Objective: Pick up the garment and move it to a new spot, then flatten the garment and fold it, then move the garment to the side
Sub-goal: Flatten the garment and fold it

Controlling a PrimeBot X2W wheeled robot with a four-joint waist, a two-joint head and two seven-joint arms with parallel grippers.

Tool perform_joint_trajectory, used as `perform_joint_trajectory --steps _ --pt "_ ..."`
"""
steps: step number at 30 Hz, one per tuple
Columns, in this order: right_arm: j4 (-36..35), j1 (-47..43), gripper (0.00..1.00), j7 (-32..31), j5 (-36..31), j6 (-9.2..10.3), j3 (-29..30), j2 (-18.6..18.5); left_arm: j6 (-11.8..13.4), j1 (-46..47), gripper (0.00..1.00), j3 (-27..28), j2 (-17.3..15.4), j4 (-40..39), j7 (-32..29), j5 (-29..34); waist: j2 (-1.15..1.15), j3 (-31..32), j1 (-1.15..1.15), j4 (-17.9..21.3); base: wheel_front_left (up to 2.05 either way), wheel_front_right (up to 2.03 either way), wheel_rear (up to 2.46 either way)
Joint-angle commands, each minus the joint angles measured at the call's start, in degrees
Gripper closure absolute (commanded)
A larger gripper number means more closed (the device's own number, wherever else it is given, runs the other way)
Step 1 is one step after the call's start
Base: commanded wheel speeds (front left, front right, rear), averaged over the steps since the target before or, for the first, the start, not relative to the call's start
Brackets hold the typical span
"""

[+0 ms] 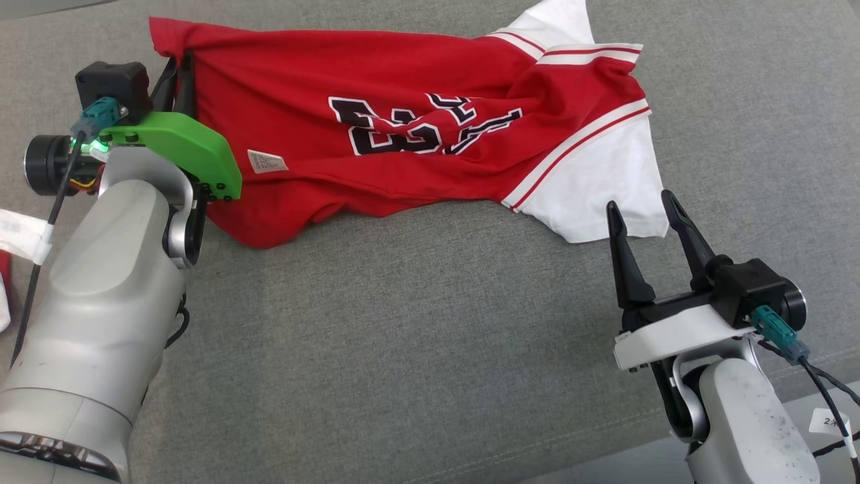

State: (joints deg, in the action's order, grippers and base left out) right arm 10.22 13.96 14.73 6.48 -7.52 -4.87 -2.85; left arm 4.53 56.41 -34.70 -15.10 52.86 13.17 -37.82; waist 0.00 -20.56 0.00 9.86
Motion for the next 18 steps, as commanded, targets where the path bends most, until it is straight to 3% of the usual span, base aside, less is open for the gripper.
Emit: perform_joint_trajectory --steps 1,3,4,5,6,18 --pt "0.2 0.6 0.00 0.4 0.2 0.07 0.2 -0.1 -0.3 1.2 1.00 0.3 -0.1 0.3 0.7 0.8 0.00 -0.1 0.00 -0.2 0.00 0.00 0.00" --pt "0.3 0.7 0.00 0.5 0.1 0.06 0.4 -0.1 -0.5 1.6 1.00 0.2 0.1 0.8 1.2 1.3 0.00 0.0 0.00 -0.5 0.00 0.00 0.00" --pt "0.5 0.6 0.00 0.5 0.1 0.06 0.4 -0.1 -0.7 1.3 0.95 -0.2 0.6 1.6 1.2 1.2 0.00 0.2 0.00 -0.7 0.00 0.00 0.00" --pt "0.6 0.6 0.00 0.4 0.1 0.06 0.3 -0.1 -0.9 1.0 0.18 -0.3 0.9 2.4 1.0 1.1 0.00 0.4 0.00 -0.9 0.00 0.00 0.00" --pt "0.9 0.7 0.00 0.5 0.2 0.06 0.2 -0.1 -1.2 0.8 0.00 -0.6 1.2 2.9 1.2 1.2 0.00 0.6 0.00 -1.1 0.00 0.00 0.00" --pt "2.1 -1.3 0.00 0.4 -0.2 0.06 1.4 -0.1 -5.7 -6.5 0.00 -2.5 4.7 8.1 1.1 -0.6 0.00 5.7 0.00 -4.5 0.00 0.00 0.00"
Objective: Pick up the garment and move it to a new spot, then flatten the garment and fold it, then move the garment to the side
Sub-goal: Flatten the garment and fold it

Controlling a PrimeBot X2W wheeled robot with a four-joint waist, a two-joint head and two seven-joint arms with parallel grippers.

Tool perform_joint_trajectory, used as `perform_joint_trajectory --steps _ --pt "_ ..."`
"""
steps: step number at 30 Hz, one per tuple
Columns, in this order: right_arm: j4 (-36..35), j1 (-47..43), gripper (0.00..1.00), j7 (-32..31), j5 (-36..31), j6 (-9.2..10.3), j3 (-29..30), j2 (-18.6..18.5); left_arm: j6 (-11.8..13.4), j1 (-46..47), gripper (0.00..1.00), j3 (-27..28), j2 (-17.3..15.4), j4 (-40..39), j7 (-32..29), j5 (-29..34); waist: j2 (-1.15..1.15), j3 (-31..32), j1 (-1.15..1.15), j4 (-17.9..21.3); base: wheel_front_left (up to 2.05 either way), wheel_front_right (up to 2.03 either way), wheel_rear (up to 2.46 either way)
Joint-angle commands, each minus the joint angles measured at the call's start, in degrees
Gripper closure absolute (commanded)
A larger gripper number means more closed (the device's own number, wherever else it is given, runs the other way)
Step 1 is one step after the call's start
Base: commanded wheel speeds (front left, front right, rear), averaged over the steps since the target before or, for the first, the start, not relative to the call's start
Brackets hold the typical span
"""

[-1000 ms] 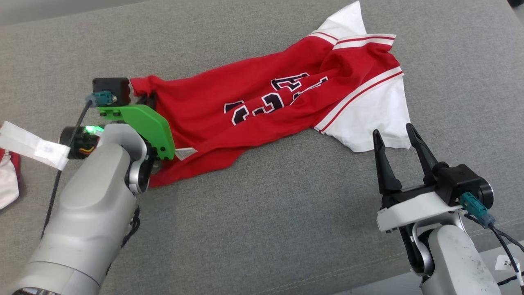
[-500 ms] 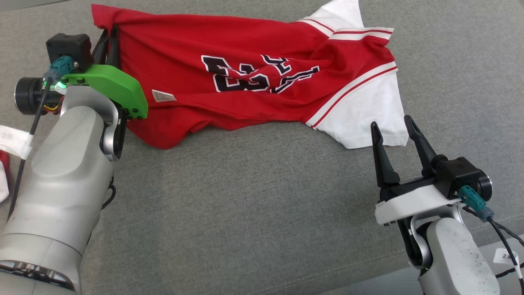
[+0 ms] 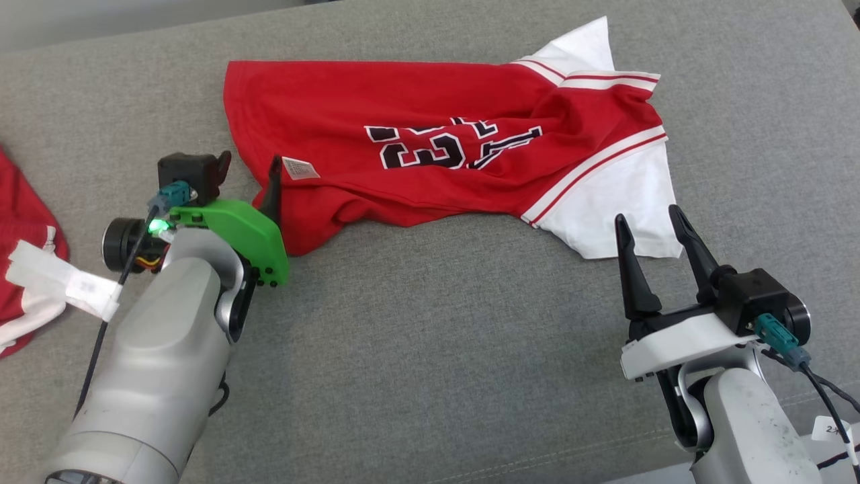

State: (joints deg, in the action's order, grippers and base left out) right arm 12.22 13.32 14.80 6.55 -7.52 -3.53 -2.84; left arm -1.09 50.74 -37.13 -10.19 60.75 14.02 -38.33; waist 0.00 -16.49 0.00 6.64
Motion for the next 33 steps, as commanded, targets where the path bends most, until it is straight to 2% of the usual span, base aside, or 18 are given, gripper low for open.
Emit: perform_joint_trajectory --steps 1,8,13,25,33 --pt "0.1 -0.9 0.00 0.3 -0.4 0.06 0.2 -0.1 -0.8 -1.6 0.00 -0.3 -0.3 0.4 0.3 -0.1 0.00 2.2 0.00 -1.5 0.00 0.00 0.00" --pt "-0.1 -2.3 0.00 -0.3 -0.4 0.06 0.2 -0.1 -3.6 -4.3 0.00 -2.3 -1.0 1.7 -1.4 0.2 0.00 4.3 0.00 -1.7 0.00 0.00 0.00" --pt "-0.6 -2.7 0.00 -0.4 0.2 0.06 -0.5 -0.1 -6.0 -4.8 0.00 -4.1 -1.7 0.5 -5.2 -1.2 0.00 4.2 0.00 -1.0 0.00 0.00 0.00" --pt "-1.2 -1.3 0.00 -0.3 0.6 0.06 -1.7 -0.1 -6.4 -1.5 0.00 -7.7 -5.4 -4.6 -13.7 -6.4 0.00 1.5 0.00 1.7 0.00 0.00 0.00" --pt "-1.0 -1.2 0.00 0.0 0.9 0.06 -1.0 -0.1 -6.4 -0.8 0.00 -10.0 -7.4 -8.4 -17.1 -10.0 0.00 0.6 0.00 1.7 0.00 0.00 0.00"
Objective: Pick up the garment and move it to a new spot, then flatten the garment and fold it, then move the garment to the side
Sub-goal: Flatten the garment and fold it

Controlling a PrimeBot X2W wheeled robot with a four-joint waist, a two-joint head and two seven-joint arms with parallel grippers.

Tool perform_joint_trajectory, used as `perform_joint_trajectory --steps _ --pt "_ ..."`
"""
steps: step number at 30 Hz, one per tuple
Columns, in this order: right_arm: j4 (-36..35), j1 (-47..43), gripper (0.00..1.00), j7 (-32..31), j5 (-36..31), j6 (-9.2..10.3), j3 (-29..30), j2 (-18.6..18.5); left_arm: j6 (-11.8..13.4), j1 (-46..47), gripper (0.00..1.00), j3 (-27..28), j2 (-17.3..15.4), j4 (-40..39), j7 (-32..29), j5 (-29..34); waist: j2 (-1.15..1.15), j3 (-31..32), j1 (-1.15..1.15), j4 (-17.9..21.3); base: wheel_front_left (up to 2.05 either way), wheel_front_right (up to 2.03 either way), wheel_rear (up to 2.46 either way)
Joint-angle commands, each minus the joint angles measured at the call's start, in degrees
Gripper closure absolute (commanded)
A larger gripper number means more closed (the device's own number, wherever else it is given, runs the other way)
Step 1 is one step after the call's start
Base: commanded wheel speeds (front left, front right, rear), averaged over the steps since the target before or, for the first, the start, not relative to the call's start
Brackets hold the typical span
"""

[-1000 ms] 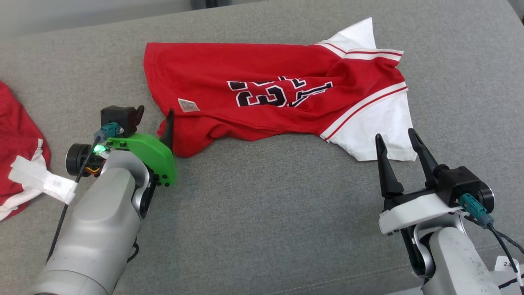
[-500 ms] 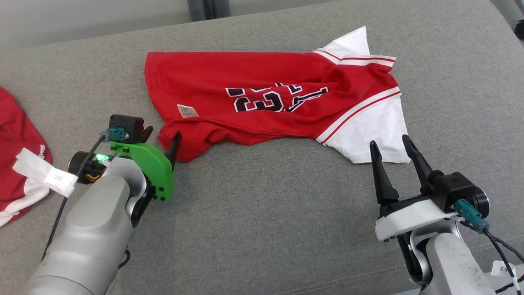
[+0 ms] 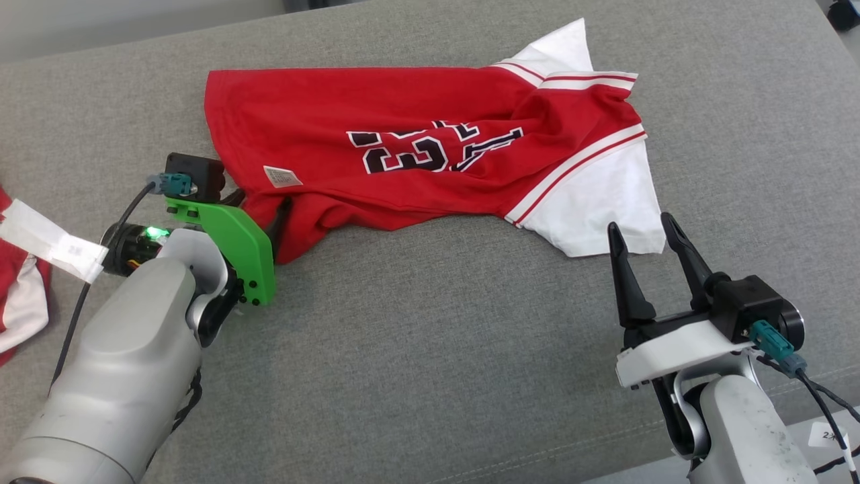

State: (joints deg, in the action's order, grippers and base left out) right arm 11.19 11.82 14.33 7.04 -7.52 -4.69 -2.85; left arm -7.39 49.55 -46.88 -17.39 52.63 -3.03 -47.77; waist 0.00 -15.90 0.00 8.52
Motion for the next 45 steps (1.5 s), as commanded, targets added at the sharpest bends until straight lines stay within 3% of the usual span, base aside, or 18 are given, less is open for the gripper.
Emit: perform_joint_trajectory --steps 1,3,4,11,21,30,32,38,45 --pt "0.1 0.3 0.00 0.4 0.4 0.06 0.2 -0.1 -0.1 0.4 0.00 -0.5 -0.3 -0.5 -0.2 -0.7 0.00 0.0 0.00 -0.3 0.00 0.00 0.00" --pt "0.2 0.4 0.00 0.4 0.3 0.06 0.3 -0.1 -0.1 0.3 0.97 -1.0 -0.6 -1.0 -0.1 -1.1 0.00 0.1 0.00 -0.5 0.00 0.00 0.00" --pt "0.3 0.5 0.00 0.4 0.3 0.06 0.2 -0.1 -0.1 0.0 1.00 -1.4 -0.6 -1.4 0.1 -1.2 0.00 0.1 0.00 -0.7 0.00 0.00 0.00" --pt "0.5 0.9 0.00 0.5 0.3 0.06 0.4 -0.1 -0.1 -1.1 1.00 -4.3 -0.9 -4.0 1.5 -2.1 0.00 0.6 0.00 -1.7 0.00 0.00 0.00" --pt "0.6 -0.9 0.00 0.6 -0.1 0.06 1.7 -0.1 -0.1 -7.7 1.00 -9.5 -3.6 -13.8 9.5 2.1 0.00 2.1 0.00 -3.8 0.00 0.00 0.00" --pt "0.3 -1.3 0.00 0.2 0.3 0.06 1.6 -0.1 4.6 -14.3 1.00 -14.9 -7.7 -23.9 9.5 7.9 0.00 2.9 0.00 -4.7 0.00 0.00 0.00" --pt "0.3 -1.3 0.00 0.1 0.4 0.06 1.5 -0.1 5.8 -15.3 0.00 -15.9 -8.4 -24.7 8.5 8.8 0.00 3.2 0.00 -4.7 0.00 0.00 0.00" --pt "0.3 -2.2 0.00 0.3 0.6 0.06 2.4 -0.1 10.1 -19.8 0.00 -14.4 -10.3 -26.7 9.1 6.6 0.00 4.5 0.00 -4.2 0.00 0.00 0.00" --pt "-0.3 -4.3 0.00 0.1 0.1 0.06 5.5 -0.1 16.3 -27.1 0.00 -2.5 -9.5 -33.0 17.9 0.2 0.00 7.2 0.00 -5.0 0.00 0.00 0.00"
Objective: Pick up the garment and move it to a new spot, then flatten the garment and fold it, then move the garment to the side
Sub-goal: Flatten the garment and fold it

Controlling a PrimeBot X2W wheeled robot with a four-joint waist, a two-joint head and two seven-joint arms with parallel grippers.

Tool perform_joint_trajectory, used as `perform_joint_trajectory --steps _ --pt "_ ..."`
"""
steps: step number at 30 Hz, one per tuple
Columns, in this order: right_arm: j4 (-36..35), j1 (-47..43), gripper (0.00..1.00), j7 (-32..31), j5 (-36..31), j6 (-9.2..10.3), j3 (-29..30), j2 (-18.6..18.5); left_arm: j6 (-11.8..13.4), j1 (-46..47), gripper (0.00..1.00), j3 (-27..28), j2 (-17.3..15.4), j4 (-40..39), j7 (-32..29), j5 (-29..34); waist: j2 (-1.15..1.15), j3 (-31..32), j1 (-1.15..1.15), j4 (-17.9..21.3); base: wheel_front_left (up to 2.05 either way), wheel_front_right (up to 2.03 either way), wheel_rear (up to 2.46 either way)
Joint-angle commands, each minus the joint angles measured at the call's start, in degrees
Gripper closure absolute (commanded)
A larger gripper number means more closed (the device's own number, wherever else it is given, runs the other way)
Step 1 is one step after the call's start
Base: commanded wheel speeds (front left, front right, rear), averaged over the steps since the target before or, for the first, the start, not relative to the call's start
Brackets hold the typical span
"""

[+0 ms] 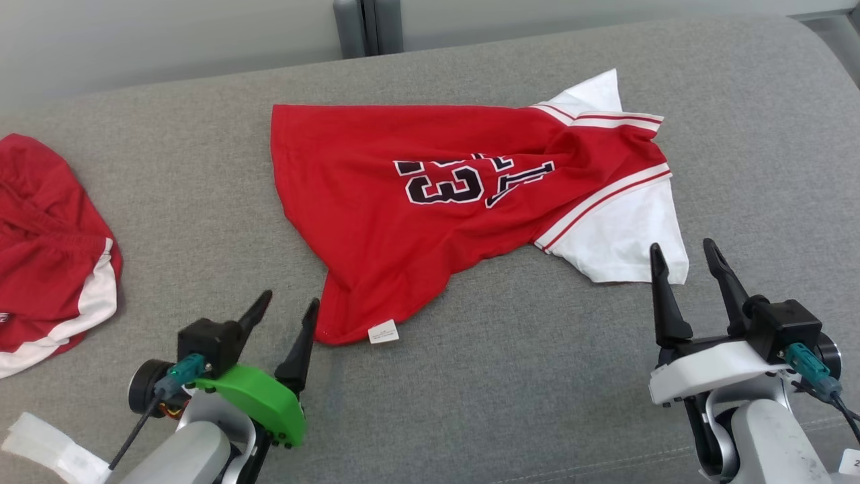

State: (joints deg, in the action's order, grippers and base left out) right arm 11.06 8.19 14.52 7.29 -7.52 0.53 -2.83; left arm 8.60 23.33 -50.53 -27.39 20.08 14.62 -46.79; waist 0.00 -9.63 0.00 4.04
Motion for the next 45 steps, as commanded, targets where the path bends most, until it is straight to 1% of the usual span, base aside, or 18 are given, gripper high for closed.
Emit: perform_joint_trajectory --steps 1,2,3,6,9,10,12,14,18,22,26,35,45 --pt "-0.4 -1.1 0.00 -0.3 -0.2 0.06 0.8 -0.1 0.9 -2.1 0.00 3.9 0.9 -1.8 0.6 -0.5 0.00 1.4 0.00 -0.8 0.00 0.00 0.00" --pt "-0.5 -1.4 0.00 -0.4 -0.3 0.06 1.3 -0.1 1.3 -2.6 0.00 6.9 1.2 -3.6 0.6 1.2 0.00 1.7 0.00 -1.0 0.00 0.00 0.00" --pt "-0.8 -1.7 0.00 -0.6 -0.5 0.06 1.9 -0.1 1.6 -4.3 0.00 10.8 2.6 -5.5 0.6 2.0 0.00 2.1 0.00 -1.4 0.00 0.00 0.00" --pt "-1.3 -2.2 0.00 -1.2 -0.7 0.06 2.9 -0.1 0.5 -9.1 0.00 20.5 6.2 -9.8 0.5 7.5 0.00 3.3 0.00 -2.1 0.00 0.00 0.00" --pt "-1.5 -2.5 0.00 -2.2 -0.8 0.06 3.0 -0.1 -2.2 -12.9 0.00 29.5 11.0 -12.7 0.5 12.8 0.00 4.6 0.00 -2.5 0.00 0.00 0.00" --pt "-1.5 -2.7 0.00 -2.7 -0.8 0.06 3.2 -0.1 -4.2 -15.4 0.00 34.4 14.2 -13.5 0.5 15.4 0.00 5.6 0.00 -2.7 0.00 0.00 0.00" --pt "-1.4 -3.1 0.00 -3.2 -0.8 0.06 3.3 -0.1 -6.4 -17.3 0.00 38.6 16.9 -13.5 0.5 18.0 0.00 6.6 0.00 -2.8 0.00 0.00 0.00" --pt "-1.1 -3.4 0.00 -3.7 -1.2 0.06 3.3 -0.1 -8.6 -18.5 0.00 41.9 18.8 -13.4 0.5 20.9 0.00 7.6 0.00 -2.8 0.00 0.00 0.00" --pt "-0.7 -3.5 0.00 -5.2 -1.5 0.06 2.6 -0.1 -11.5 -21.6 0.00 47.5 21.6 -12.7 0.5 25.4 0.00 9.2 0.00 -2.3 0.00 0.00 0.00" --pt "-0.1 -3.7 0.00 -5.7 -1.7 0.06 2.4 -0.1 -13.6 -23.3 0.00 49.5 23.0 -9.9 0.5 27.7 0.00 10.0 0.00 -1.8 0.00 0.00 0.00" --pt "1.0 -3.6 0.00 -4.7 -2.3 0.06 1.7 -0.1 -14.6 -23.8 0.00 50.8 23.8 -6.9 0.5 28.8 0.00 10.3 0.00 -1.6 0.00 0.00 0.00" --pt "5.1 -1.9 0.00 -2.5 -0.7 0.06 0.2 -1.2 -15.6 -21.1 0.00 51.4 24.3 -2.7 0.5 30.2 0.00 9.6 0.00 -2.3 0.00 0.00 0.00" --pt "6.2 -0.8 0.00 -1.5 -1.2 0.06 0.5 -1.2 -16.1 -19.9 0.00 51.2 24.5 -1.6 0.5 31.1 0.00 8.4 0.00 -2.3 0.00 0.00 0.00"
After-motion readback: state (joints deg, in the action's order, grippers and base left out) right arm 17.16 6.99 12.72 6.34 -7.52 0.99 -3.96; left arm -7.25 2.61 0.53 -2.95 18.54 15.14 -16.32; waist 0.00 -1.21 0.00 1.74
